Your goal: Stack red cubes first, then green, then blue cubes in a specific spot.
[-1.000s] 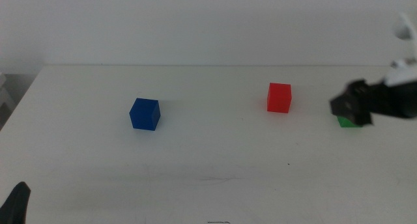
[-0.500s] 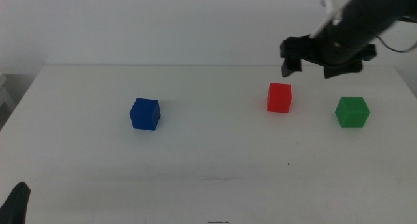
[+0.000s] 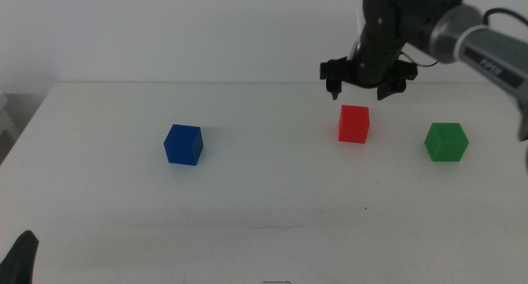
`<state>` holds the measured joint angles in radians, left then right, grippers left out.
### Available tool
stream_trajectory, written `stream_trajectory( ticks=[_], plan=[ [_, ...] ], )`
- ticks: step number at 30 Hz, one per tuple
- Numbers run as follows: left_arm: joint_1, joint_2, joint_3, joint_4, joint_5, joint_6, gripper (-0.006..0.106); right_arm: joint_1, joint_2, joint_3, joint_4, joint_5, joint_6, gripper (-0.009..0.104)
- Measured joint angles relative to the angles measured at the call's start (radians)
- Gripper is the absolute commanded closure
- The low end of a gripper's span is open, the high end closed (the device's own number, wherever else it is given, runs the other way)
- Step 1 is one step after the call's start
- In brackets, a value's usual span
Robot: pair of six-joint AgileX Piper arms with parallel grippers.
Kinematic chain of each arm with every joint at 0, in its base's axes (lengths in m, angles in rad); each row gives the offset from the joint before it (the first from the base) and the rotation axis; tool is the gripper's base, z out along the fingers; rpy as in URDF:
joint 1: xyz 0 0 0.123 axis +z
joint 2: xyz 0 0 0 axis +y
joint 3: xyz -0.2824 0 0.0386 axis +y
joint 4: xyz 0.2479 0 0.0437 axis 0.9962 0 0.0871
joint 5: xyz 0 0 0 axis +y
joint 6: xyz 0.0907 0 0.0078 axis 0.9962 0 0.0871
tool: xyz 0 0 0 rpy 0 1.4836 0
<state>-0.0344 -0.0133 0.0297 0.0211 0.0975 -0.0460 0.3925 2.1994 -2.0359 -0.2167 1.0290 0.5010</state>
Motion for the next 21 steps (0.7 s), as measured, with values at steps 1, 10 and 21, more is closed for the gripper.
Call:
stream_trajectory(
  ticks=[1,10,21],
  plan=[
    [0.0,0.0,0.0,0.0,0.0,0.0,0.007,0.0,0.021,-0.016,-0.005,0.0,0.0,0.004],
    [0.0,0.0,0.0,0.0,0.0,0.0,0.007,-0.01,0.102,-0.035,-0.057,-0.017,0.049,0.004],
    [0.0,0.0,0.0,0.0,-0.001,0.0,0.007,-0.02,0.147,-0.035,-0.061,-0.066,0.052,0.005]
  ],
)
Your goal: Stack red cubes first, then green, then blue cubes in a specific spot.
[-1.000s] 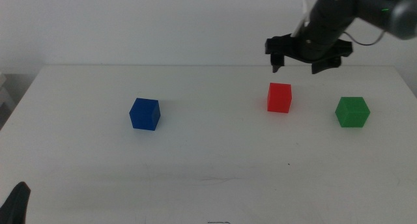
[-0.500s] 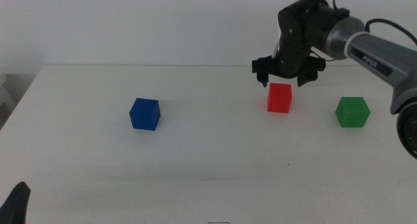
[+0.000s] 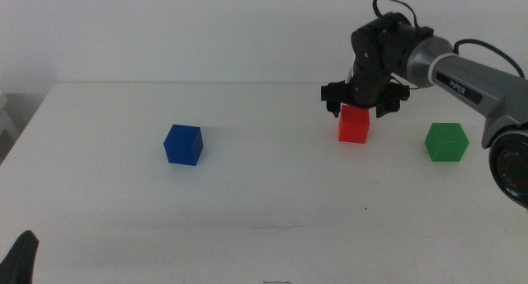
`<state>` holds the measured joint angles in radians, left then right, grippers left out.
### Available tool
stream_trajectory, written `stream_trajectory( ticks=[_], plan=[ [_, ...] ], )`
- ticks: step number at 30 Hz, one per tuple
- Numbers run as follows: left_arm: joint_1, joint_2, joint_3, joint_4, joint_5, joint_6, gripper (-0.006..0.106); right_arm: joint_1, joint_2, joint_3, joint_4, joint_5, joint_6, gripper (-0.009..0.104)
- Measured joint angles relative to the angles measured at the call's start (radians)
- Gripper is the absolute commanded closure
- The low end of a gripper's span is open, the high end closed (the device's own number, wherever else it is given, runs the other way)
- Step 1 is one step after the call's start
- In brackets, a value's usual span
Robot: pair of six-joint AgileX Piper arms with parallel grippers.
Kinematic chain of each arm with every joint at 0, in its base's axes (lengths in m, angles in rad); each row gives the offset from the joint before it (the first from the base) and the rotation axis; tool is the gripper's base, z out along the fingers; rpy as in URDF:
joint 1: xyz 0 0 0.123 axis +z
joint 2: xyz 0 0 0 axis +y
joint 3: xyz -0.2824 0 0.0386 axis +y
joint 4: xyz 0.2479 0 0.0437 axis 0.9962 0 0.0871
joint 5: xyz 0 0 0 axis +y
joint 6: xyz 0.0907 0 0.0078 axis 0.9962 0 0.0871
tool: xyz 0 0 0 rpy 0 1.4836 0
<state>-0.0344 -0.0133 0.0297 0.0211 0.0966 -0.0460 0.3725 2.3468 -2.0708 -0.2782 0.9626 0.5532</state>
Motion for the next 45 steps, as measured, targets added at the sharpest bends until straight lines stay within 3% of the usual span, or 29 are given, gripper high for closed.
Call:
stream_trajectory(
  ticks=[5,9,11,12,19,30,38,45],
  plan=[
    [0.0,0.0,0.0,0.0,0.0,0.0,0.007,-0.001,0.02,0.0,0.001,-0.007,0.0,0.021],
    [0.0,0.0,0.0,0.0,0.0,0.0,0.007,-0.001,0.021,0.0,0.006,-0.007,-0.001,0.062],
    [0.0,0.0,0.0,0.0,0.0,0.0,0.007,-0.001,0.021,0.0,0.009,-0.007,-0.001,0.089],
    [0.0,0.0,0.0,0.0,0.0,0.0,0.007,-0.001,0.021,0.0,0.009,-0.005,-0.001,0.097],
    [0.0,0.0,0.0,0.0,0.0,0.0,0.007,0.021,-0.052,0.039,0.008,0.057,-0.001,0.096],
    [0.0,0.0,0.0,0.0,0.0,0.0,0.007,0.212,-0.437,0.506,-0.012,-0.117,0.1,0.096],
    [0.0,0.0,0.0,0.0,0.0,0.0,0.007,0.387,-0.429,0.546,-0.065,-0.144,0.25,0.096],
    [0.0,0.0,0.0,0.0,0.0,0.0,0.007,0.45,-0.366,0.546,-0.086,-0.151,0.314,0.096]
  ],
)
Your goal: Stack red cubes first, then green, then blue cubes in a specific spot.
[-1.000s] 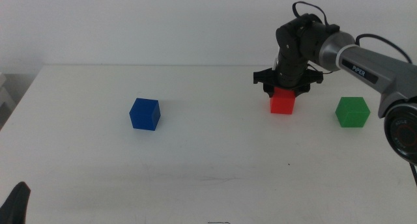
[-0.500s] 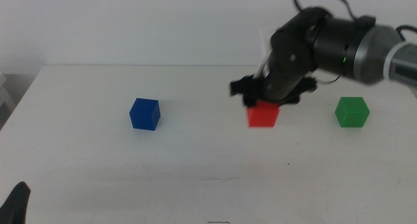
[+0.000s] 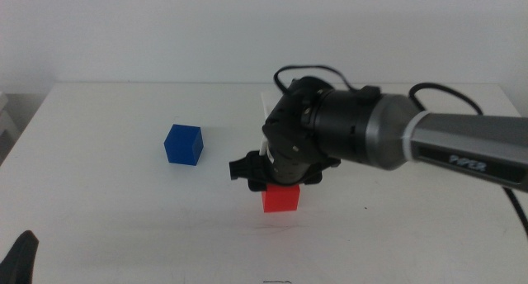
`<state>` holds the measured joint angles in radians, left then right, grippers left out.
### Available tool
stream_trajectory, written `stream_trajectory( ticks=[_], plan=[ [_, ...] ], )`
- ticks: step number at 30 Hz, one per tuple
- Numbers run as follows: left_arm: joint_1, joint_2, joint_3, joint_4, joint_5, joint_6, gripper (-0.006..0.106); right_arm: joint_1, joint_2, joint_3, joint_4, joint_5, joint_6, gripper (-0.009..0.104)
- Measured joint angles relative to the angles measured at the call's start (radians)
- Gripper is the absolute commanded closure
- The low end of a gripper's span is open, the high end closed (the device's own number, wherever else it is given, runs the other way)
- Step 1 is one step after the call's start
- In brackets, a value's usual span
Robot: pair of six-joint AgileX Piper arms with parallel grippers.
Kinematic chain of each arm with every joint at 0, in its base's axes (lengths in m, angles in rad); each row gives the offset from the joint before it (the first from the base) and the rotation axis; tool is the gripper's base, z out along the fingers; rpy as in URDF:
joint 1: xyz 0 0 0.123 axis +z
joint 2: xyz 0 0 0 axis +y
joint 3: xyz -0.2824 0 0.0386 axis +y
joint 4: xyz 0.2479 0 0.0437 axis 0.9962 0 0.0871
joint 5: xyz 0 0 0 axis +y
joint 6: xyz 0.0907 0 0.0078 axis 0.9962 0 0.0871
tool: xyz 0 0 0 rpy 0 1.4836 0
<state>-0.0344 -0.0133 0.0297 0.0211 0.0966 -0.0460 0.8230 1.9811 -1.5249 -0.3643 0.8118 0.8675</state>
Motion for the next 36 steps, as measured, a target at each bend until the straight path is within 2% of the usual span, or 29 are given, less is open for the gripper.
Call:
stream_trajectory(
  ticks=[13,14,22,25,29,36],
  plan=[
    [0.0,0.0,0.0,0.0,0.0,0.0,0.007,0.005,0.085,0.0,-0.034,-0.01,0.049,0.096],
    [0.0,0.0,0.0,0.0,0.0,0.0,0.007,0.005,0.086,0.0,-0.034,-0.01,0.053,0.067],
    [0.0,0.0,0.0,0.0,0.0,0.0,0.007,0.005,0.075,0.001,-0.013,-0.008,0.074,0.012],
    [0.0,0.0,0.0,0.0,0.0,0.0,0.007,-0.001,0.006,0.005,-0.006,-0.001,0.023,0.003],
    [0.0,0.0,0.0,0.0,0.0,0.0,0.007,-0.075,-0.133,0.005,0.016,0.019,-0.135,0.001],
    [0.0,0.0,0.0,0.0,0.0,0.0,0.007,-0.408,-0.264,0.004,0.094,0.104,-0.442,0.001]
  ],
)
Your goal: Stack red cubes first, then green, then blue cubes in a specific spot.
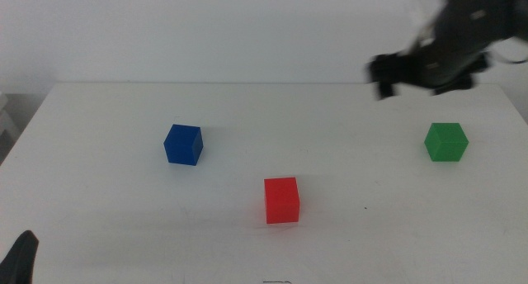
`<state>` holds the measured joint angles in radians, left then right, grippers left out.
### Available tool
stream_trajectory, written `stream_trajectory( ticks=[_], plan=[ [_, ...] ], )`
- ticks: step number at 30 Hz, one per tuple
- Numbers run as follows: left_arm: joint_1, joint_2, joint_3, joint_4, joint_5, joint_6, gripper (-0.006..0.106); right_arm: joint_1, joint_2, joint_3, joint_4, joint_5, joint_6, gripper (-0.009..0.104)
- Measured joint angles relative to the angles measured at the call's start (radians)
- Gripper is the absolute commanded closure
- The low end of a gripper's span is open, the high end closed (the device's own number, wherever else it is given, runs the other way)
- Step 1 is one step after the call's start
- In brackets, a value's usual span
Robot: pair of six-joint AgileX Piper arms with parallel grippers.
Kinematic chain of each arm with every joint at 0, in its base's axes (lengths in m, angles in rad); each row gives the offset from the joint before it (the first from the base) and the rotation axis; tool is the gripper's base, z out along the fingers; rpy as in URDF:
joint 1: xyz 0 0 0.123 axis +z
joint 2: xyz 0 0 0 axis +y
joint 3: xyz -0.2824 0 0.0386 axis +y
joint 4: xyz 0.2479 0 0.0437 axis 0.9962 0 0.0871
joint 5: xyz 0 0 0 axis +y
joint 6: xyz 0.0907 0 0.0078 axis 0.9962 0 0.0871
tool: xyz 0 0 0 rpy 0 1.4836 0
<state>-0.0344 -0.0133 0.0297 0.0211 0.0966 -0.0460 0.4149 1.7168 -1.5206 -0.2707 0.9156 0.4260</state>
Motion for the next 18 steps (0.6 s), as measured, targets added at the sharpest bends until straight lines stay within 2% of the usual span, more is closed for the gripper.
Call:
stream_trajectory(
  ticks=[4,8,18],
  plan=[
    [0.0,0.0,0.0,0.0,0.0,0.0,0.007,-0.186,0.007,0.0,0.065,0.01,-0.138,0.001],
    [0.0,0.0,0.0,0.0,0.0,0.0,0.007,-0.307,0.028,0.0,0.13,0.011,-0.242,0.001],
    [0.0,0.0,0.0,0.0,0.0,0.0,0.007,-0.384,0.154,-0.028,0.231,-0.005,-0.388,0.001]
  ],
)
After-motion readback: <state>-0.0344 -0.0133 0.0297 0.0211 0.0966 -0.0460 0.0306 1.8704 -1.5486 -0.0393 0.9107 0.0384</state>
